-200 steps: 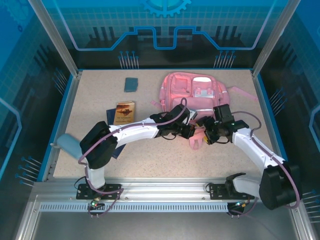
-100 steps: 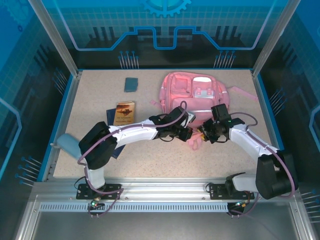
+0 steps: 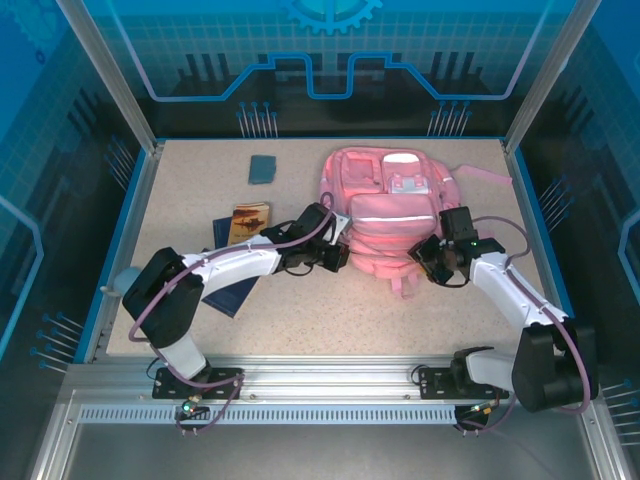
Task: Pack the student bag
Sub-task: Unzip the student bag at the top-center of the table.
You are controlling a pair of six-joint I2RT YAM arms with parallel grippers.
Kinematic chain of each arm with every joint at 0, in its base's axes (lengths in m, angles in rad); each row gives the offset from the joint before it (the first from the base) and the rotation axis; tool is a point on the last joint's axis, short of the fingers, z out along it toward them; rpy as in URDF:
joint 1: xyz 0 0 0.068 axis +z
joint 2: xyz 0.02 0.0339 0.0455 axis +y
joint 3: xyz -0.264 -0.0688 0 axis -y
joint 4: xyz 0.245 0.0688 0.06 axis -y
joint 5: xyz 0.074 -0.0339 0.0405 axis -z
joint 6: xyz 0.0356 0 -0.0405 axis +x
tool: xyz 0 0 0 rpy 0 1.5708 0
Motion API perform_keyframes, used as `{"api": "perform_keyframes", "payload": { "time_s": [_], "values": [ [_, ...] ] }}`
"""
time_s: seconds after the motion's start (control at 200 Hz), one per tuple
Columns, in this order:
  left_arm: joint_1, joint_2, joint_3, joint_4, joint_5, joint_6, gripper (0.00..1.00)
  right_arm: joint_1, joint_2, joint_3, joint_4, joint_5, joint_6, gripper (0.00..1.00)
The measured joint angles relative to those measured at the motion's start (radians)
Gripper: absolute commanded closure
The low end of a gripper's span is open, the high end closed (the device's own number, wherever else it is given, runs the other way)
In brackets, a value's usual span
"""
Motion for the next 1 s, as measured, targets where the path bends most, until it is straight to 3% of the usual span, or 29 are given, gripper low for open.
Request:
{"api": "perform_keyframes", "payload": {
  "time_s": [0.065, 0.15, 0.35, 0.635, 0.735, 1.0],
  "values": [
    [-0.008, 0.002, 0.006, -0.001, 0.002, 0.0, 1.0, -0.005, -0.011, 0.0, 0.003, 0.003, -0.012, 0.32],
    [-0.029, 0.015, 0.042, -0.002, 0.002, -0.001, 1.0, -0.005, -0.05, 0.003, -0.003, 0.013, -0.019, 0.27],
    [-0.108, 0.087, 0.155, 0.0, 0.027, -0.005, 1.0, 0.0, -0.148, 0.048, -0.081, 0.067, 0.06, 0.27],
    [-0.152, 0.167, 0.224, -0.001, 0.062, -0.007, 1.0, 0.098, -0.115, -0.002, -0.024, -0.031, 0.249, 0.27],
    [-0.151, 0.167, 0.224, -0.01, 0.061, -0.007, 1.0, 0.109, -0.066, -0.002, 0.002, -0.042, 0.277, 0.35],
    [-0.143, 0.158, 0.211, -0.051, 0.022, 0.035, 1.0, 0.111, -0.005, 0.0, 0.005, -0.027, 0.281, 0.77]
  ]
}}
